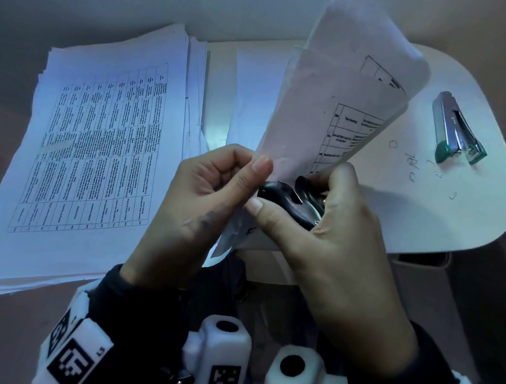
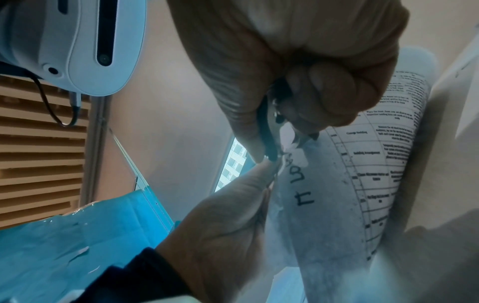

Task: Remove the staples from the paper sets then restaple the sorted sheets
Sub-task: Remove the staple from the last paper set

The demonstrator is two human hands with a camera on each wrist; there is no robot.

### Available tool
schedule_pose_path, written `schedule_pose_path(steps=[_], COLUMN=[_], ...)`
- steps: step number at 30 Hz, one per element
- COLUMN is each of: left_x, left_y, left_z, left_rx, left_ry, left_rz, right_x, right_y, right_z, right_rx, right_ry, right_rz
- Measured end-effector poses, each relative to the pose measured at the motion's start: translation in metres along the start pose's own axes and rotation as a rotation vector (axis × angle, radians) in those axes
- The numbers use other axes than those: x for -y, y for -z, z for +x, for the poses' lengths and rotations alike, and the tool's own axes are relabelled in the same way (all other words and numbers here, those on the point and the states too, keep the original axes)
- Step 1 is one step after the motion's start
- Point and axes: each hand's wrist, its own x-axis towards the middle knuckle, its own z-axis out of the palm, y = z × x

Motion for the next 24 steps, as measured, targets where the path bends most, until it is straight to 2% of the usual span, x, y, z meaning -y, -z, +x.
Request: schedule_pose_path(steps=[7,14,24], left_x=[-0.003,-0.003,-0.002], left_y=[-0.002,-0.013,-0.016], left_z=[0.001,0.002,0.002], left_rx=[0.009,-0.074,-0.138], left_ry=[-0.061,-0.150,-0.196], left_rz=[0.071,0.167,0.258], right_x=[-0.008,-0.018,-0.027], right_y=[-0.001,-0.013,-0.020], right_z=[0.000,0.002,0.005], right_rx=[-0.093,-0.260,-0.302], right_ry=[0.033,0.117,0.138], right_rz=[0.034,0.023,0.072])
